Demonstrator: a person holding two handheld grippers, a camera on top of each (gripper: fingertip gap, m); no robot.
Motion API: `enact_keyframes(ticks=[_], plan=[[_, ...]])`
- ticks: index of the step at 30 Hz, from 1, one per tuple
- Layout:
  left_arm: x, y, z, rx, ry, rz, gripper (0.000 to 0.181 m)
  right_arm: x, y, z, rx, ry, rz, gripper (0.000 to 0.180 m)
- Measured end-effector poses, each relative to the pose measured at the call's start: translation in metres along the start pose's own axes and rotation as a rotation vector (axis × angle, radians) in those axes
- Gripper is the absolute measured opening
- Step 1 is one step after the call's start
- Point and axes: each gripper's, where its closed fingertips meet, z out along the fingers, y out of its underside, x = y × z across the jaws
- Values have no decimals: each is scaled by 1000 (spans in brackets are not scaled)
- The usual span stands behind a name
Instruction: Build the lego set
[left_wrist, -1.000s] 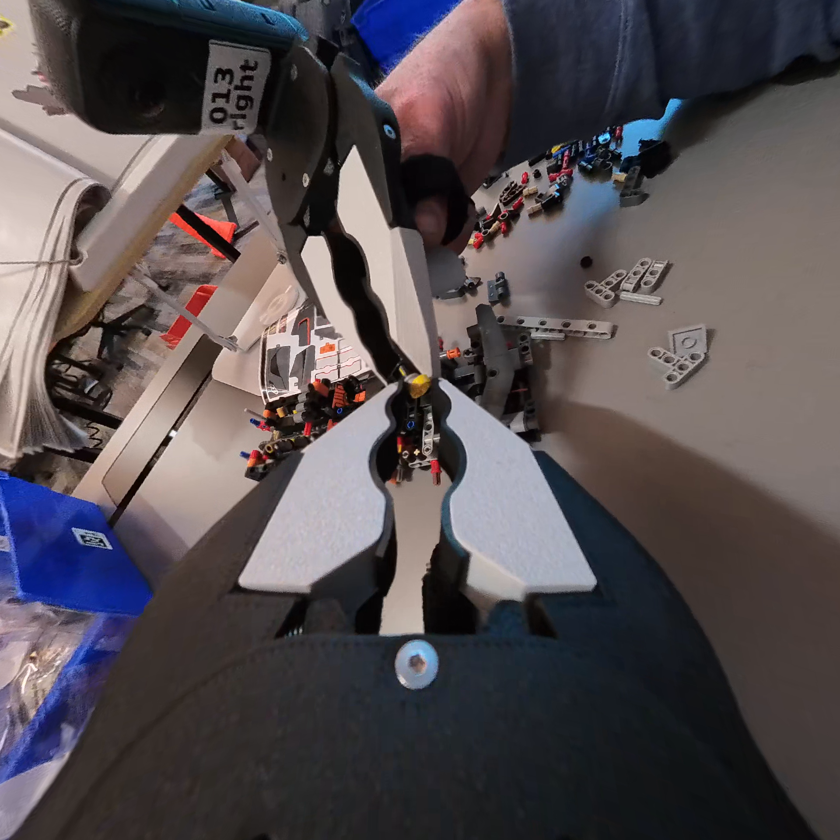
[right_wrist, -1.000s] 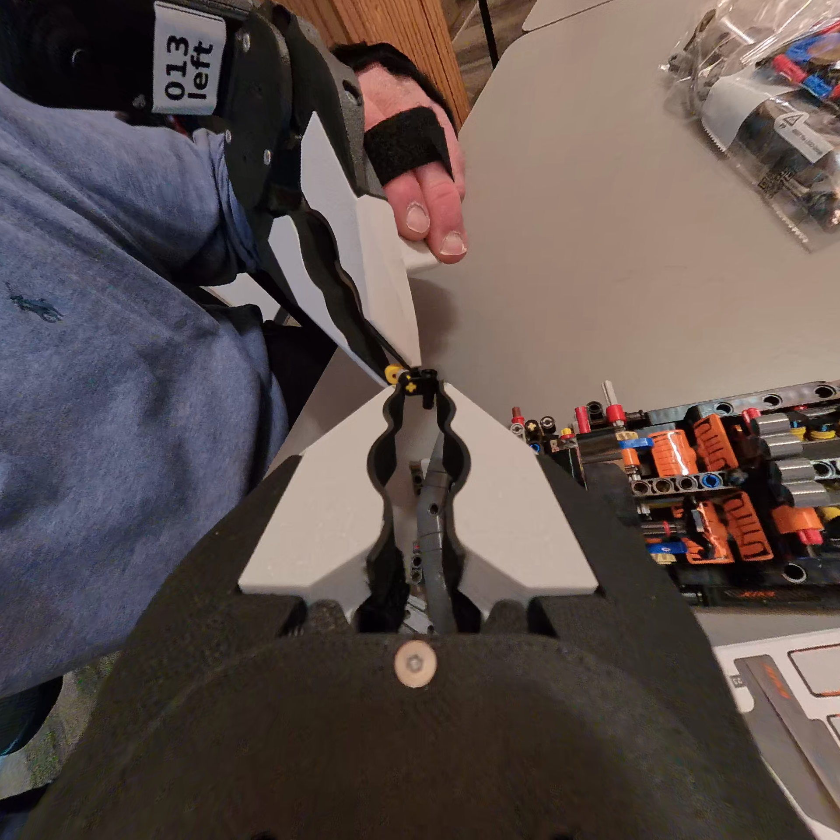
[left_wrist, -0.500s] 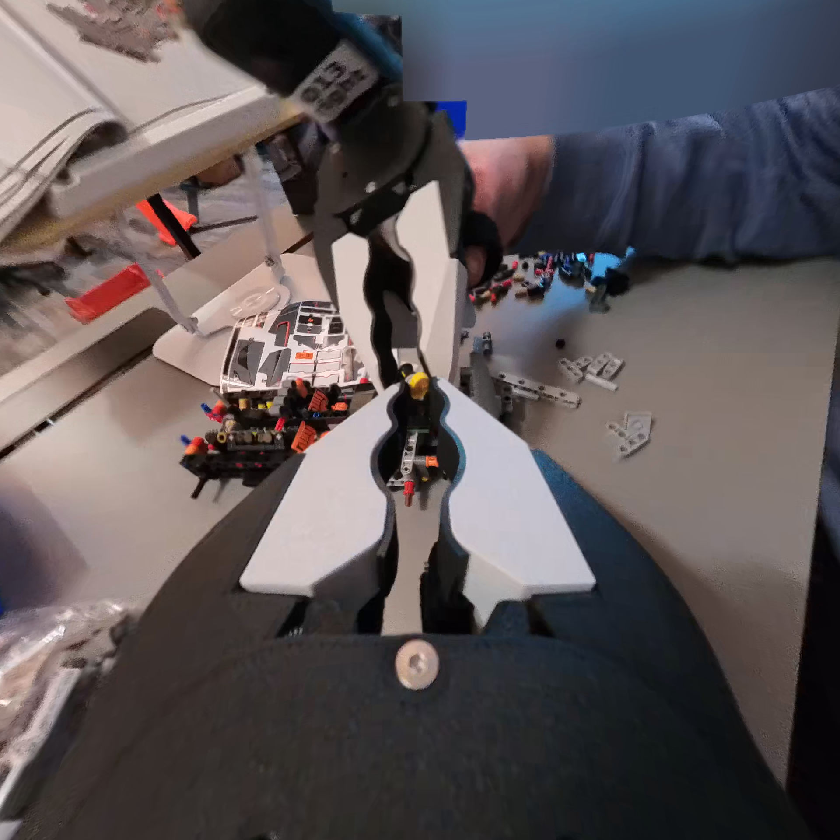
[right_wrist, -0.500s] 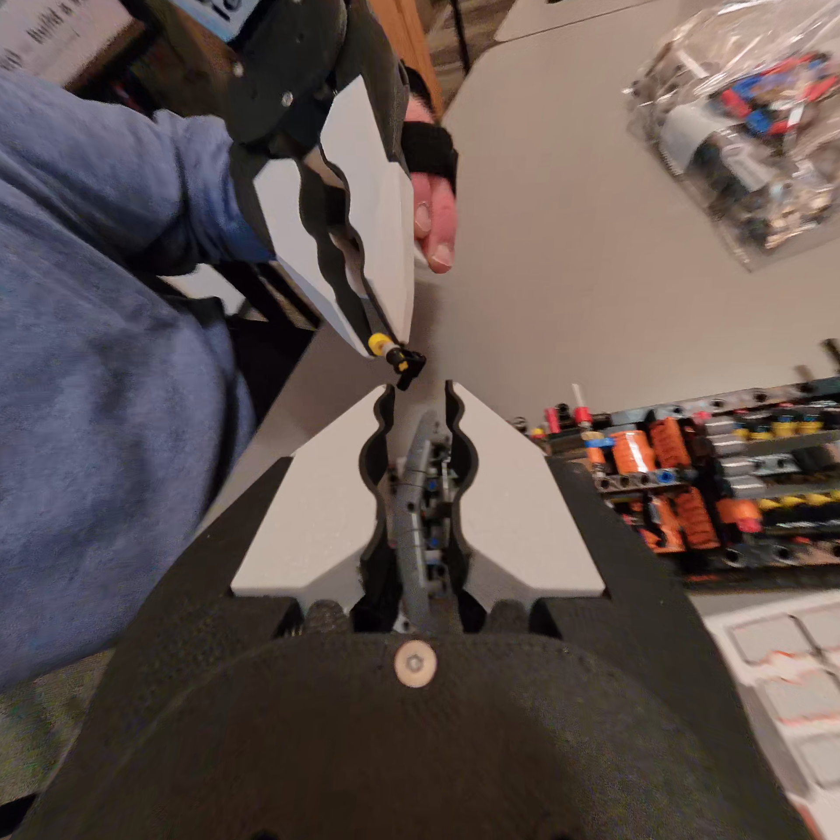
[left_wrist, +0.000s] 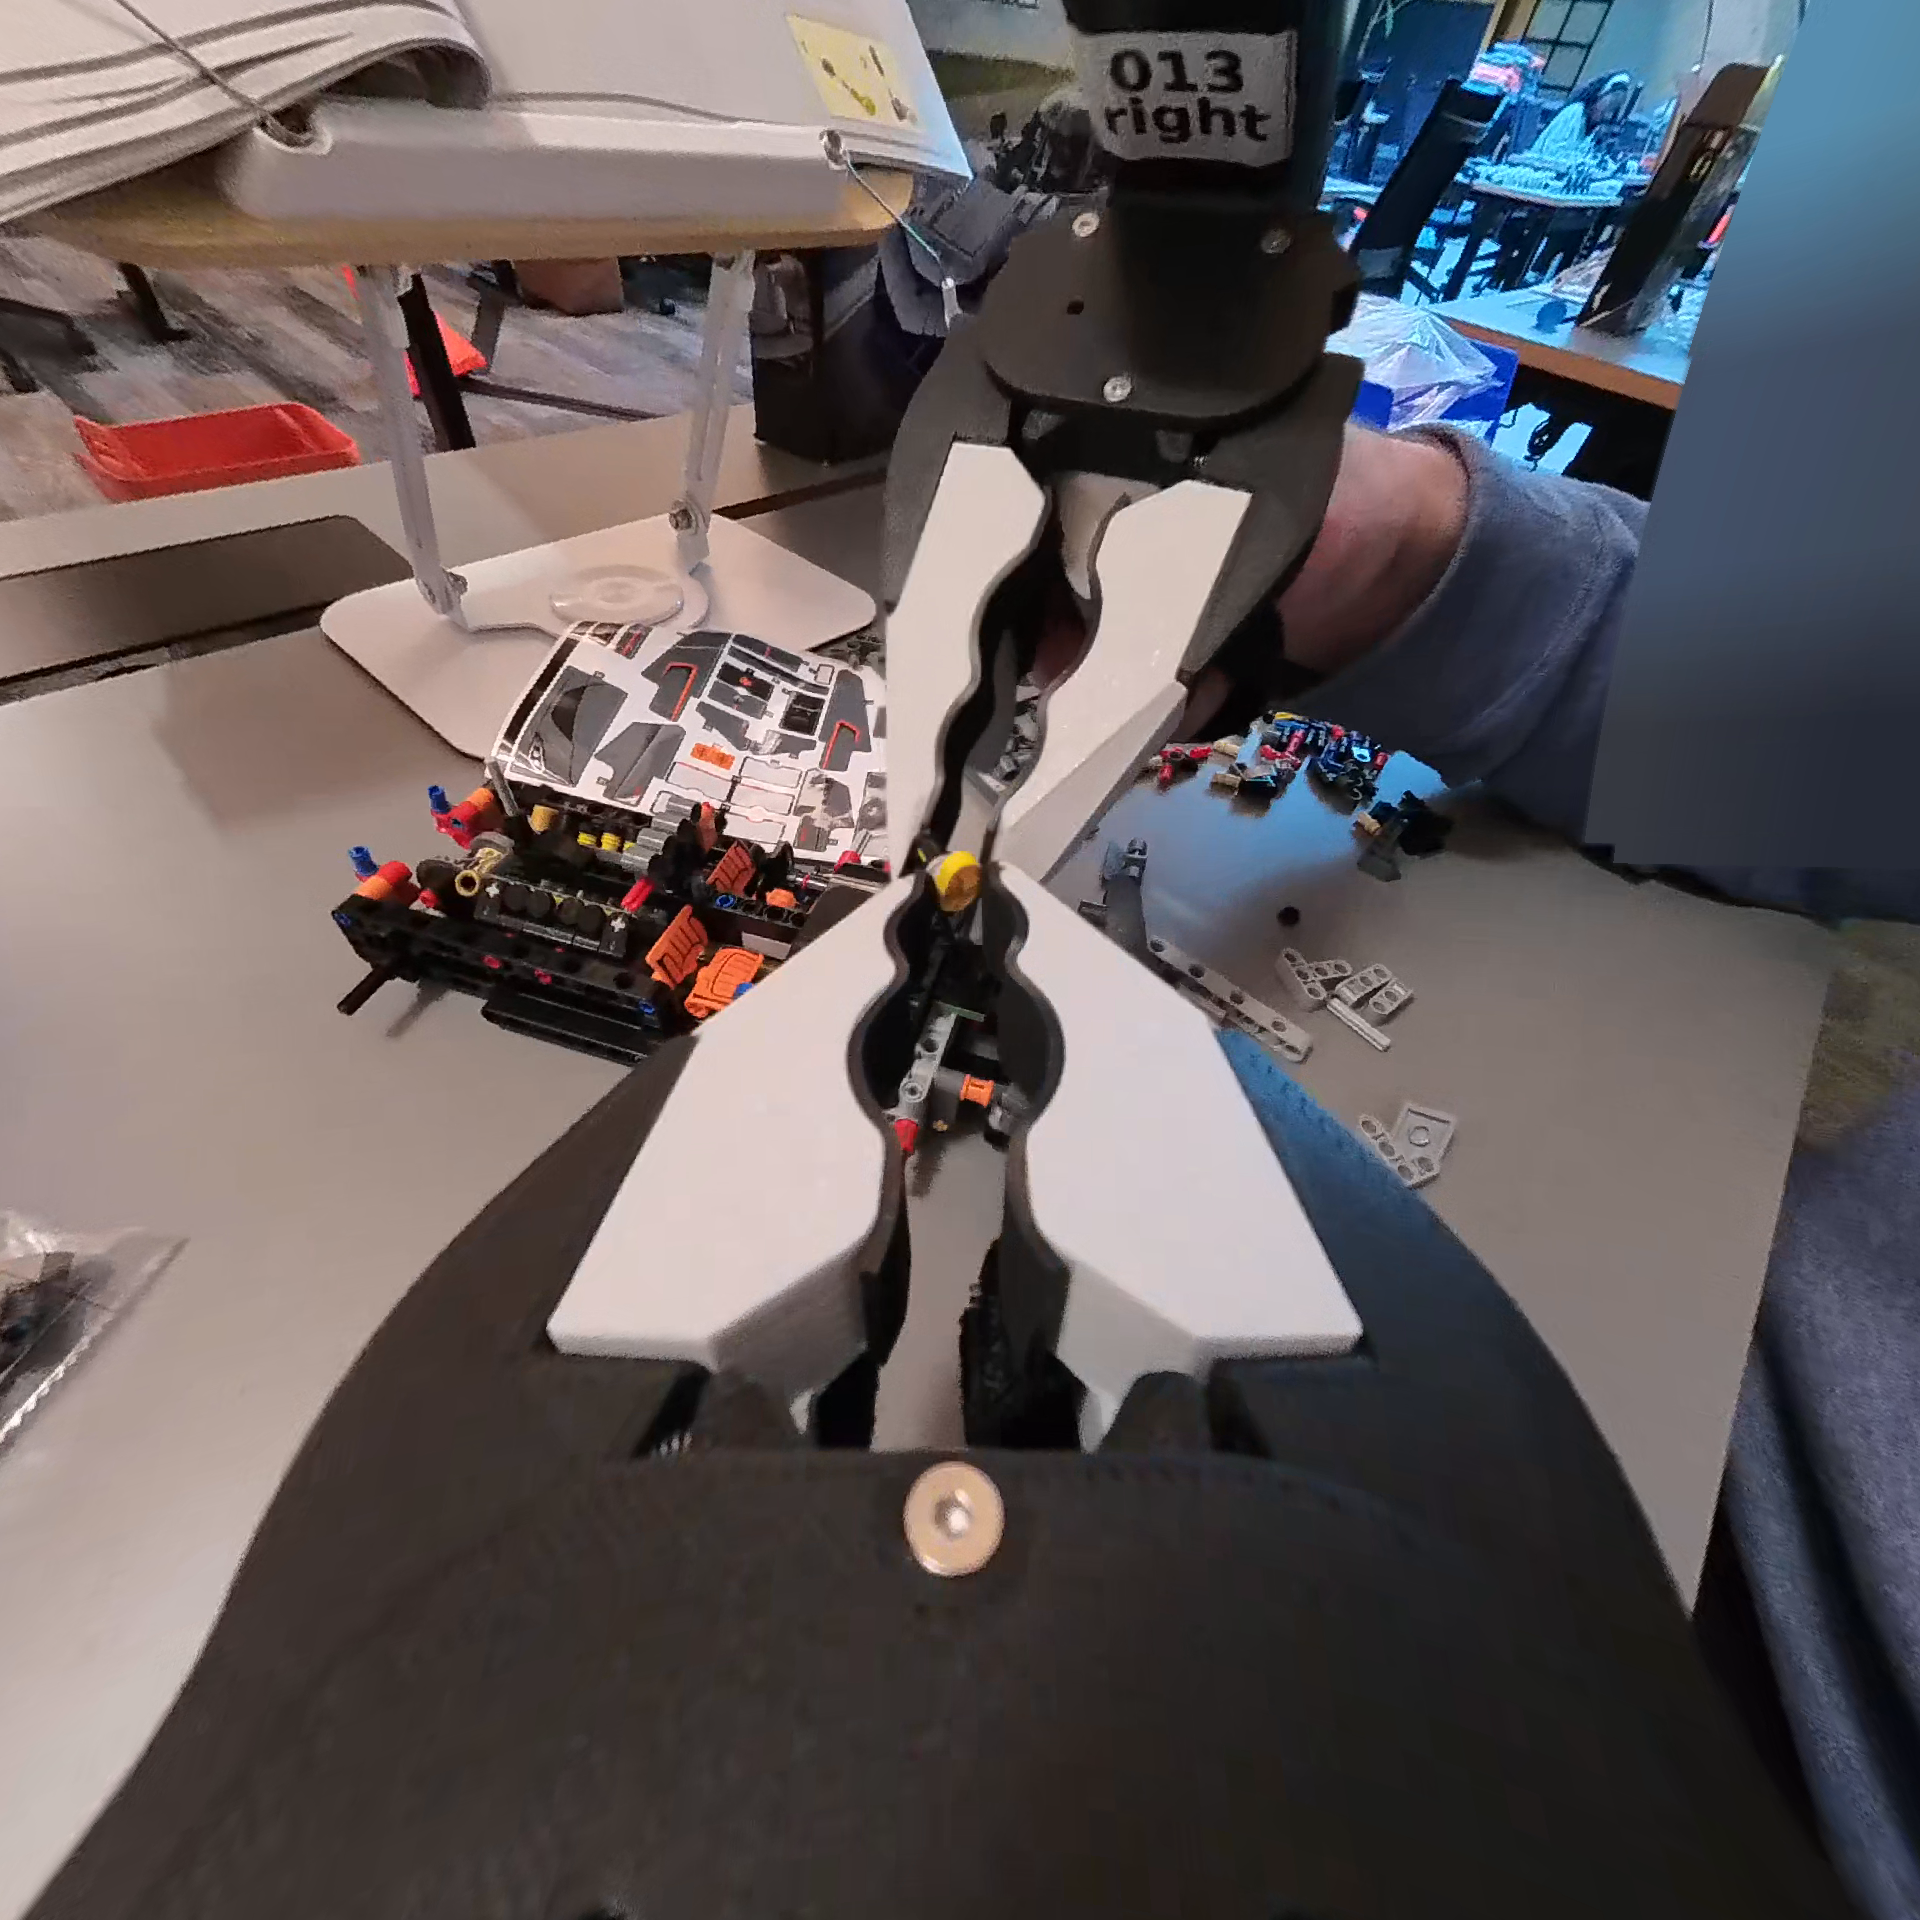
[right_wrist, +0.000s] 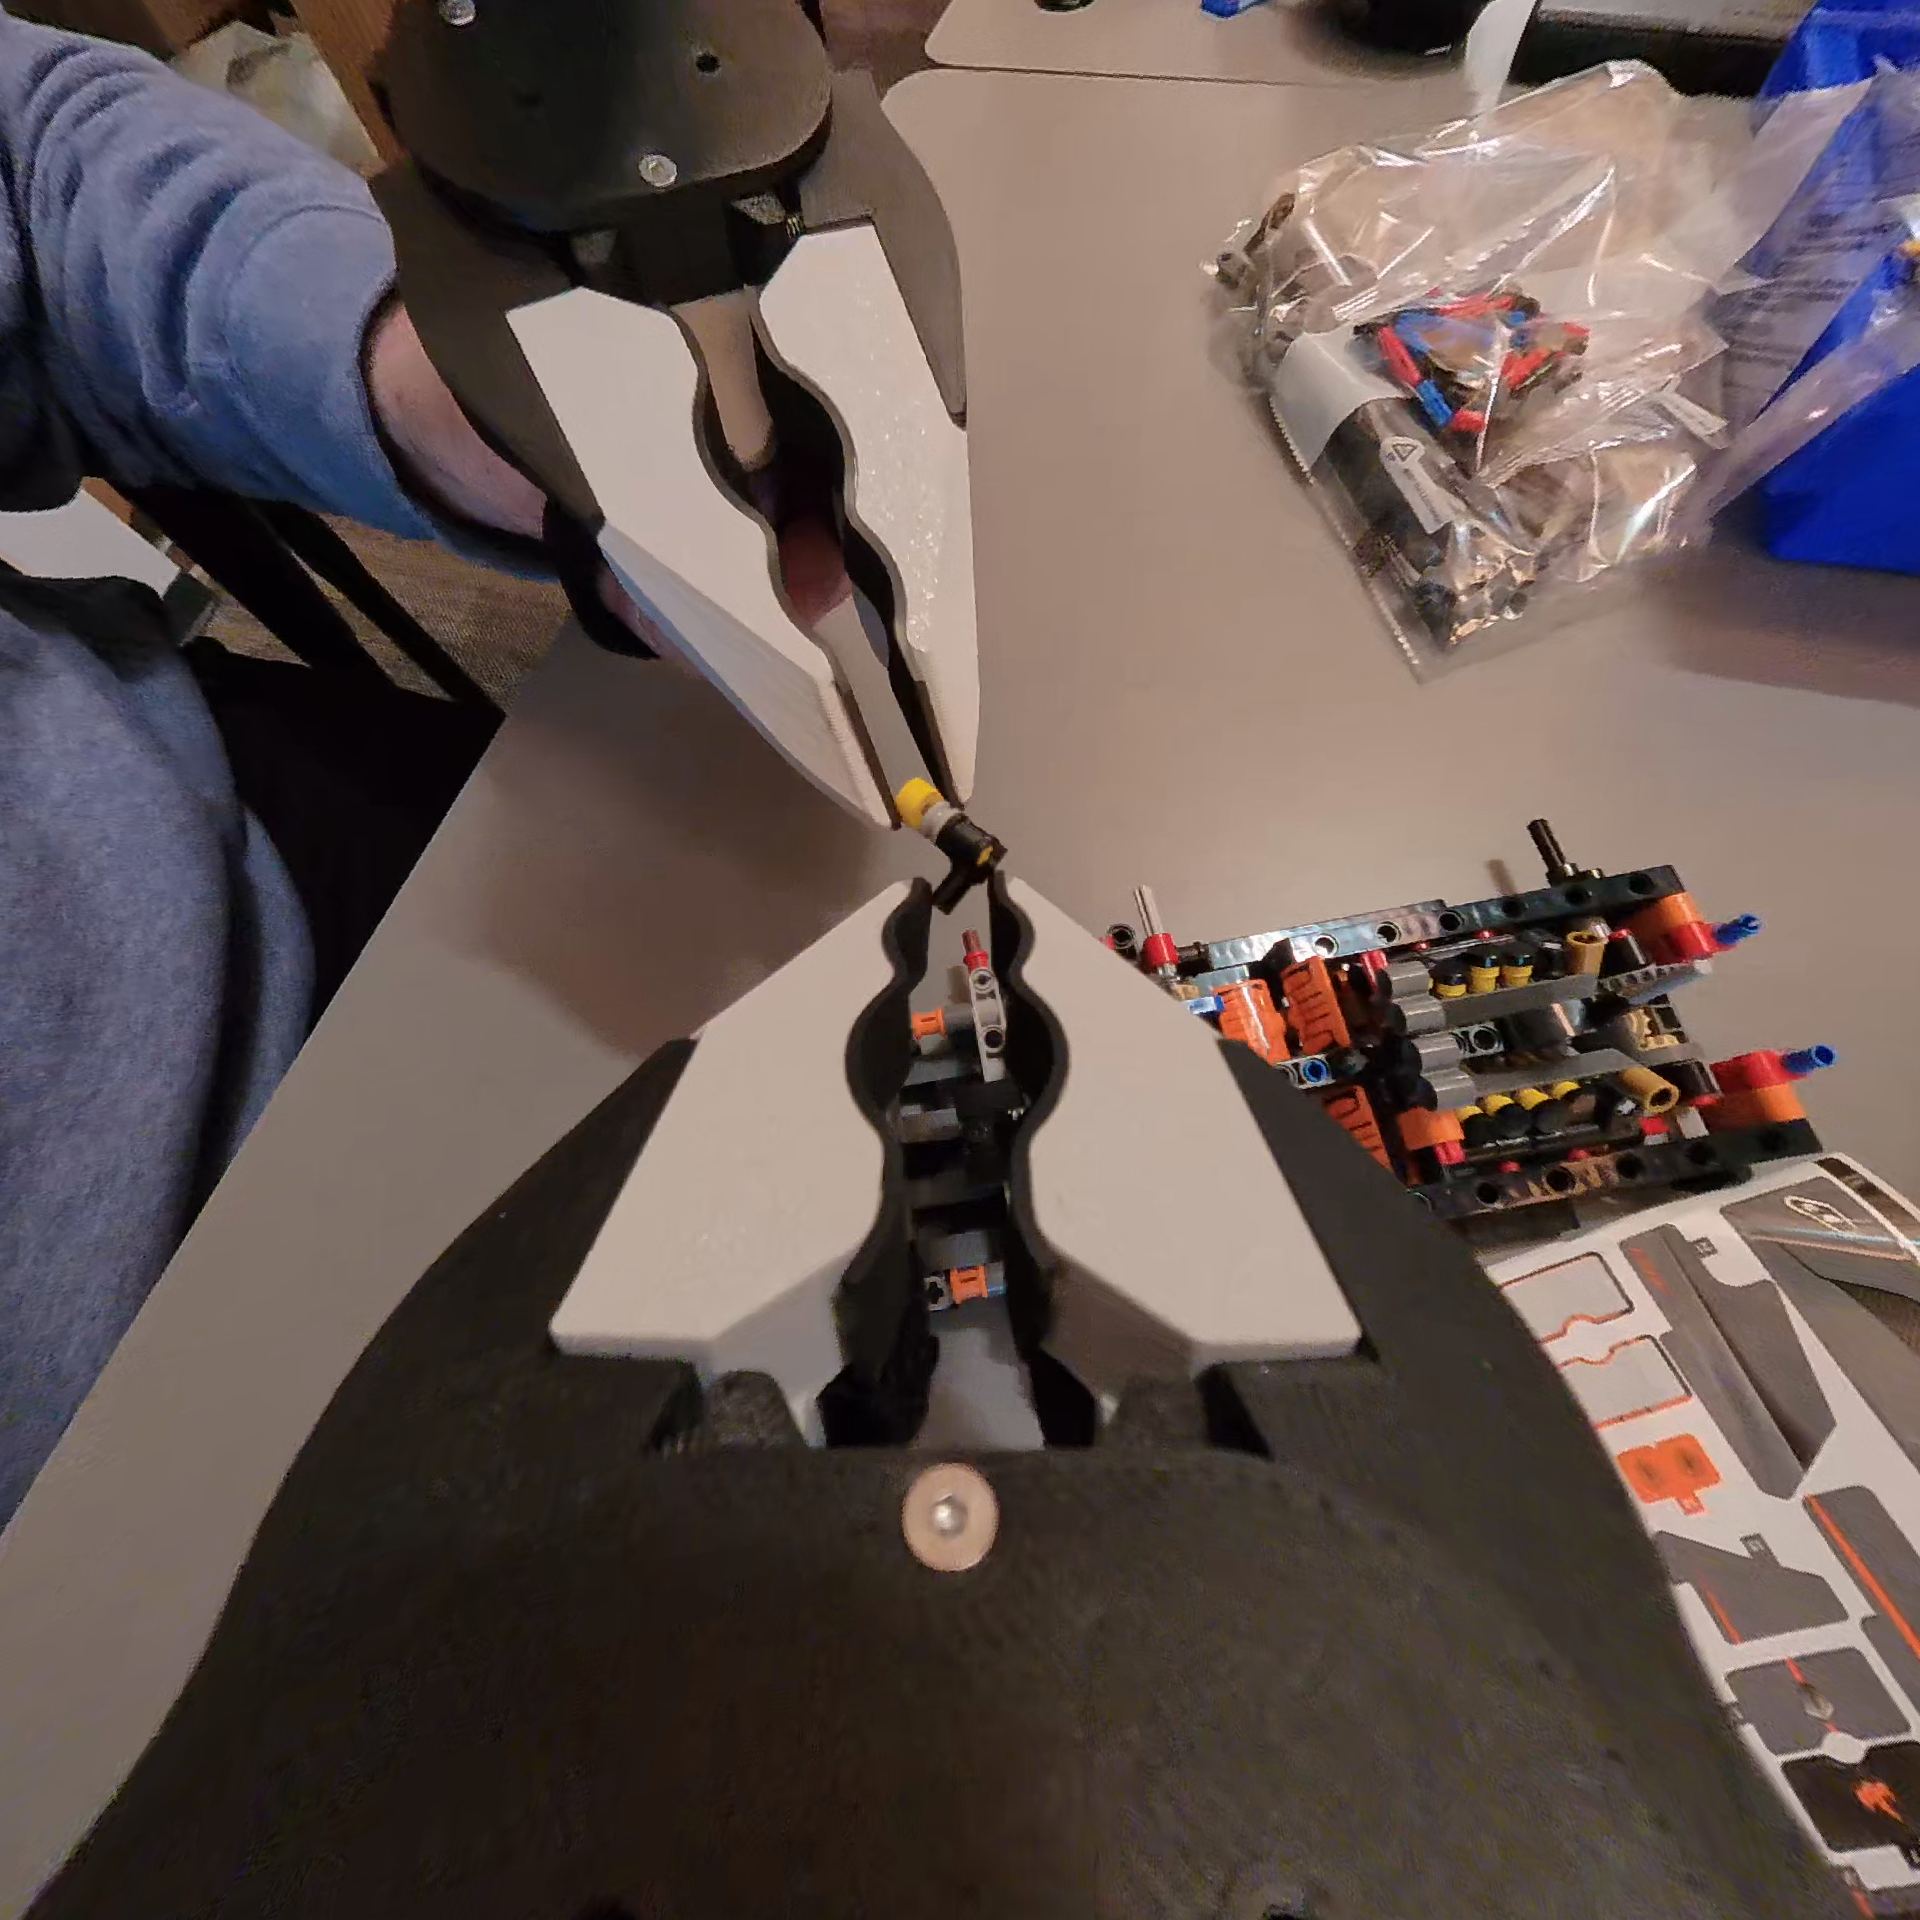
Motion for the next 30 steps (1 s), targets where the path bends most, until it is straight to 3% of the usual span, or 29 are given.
enact_keyframes(ticks=[23, 30], plan=[[5, 3, 3, -21, 31, -3, 6, -1, 4, -1, 10, -62, 78, 0], [5, 2, -1, -48, 6, 108, 12, -5, 4, -2, 4, -79, 71, 0]])
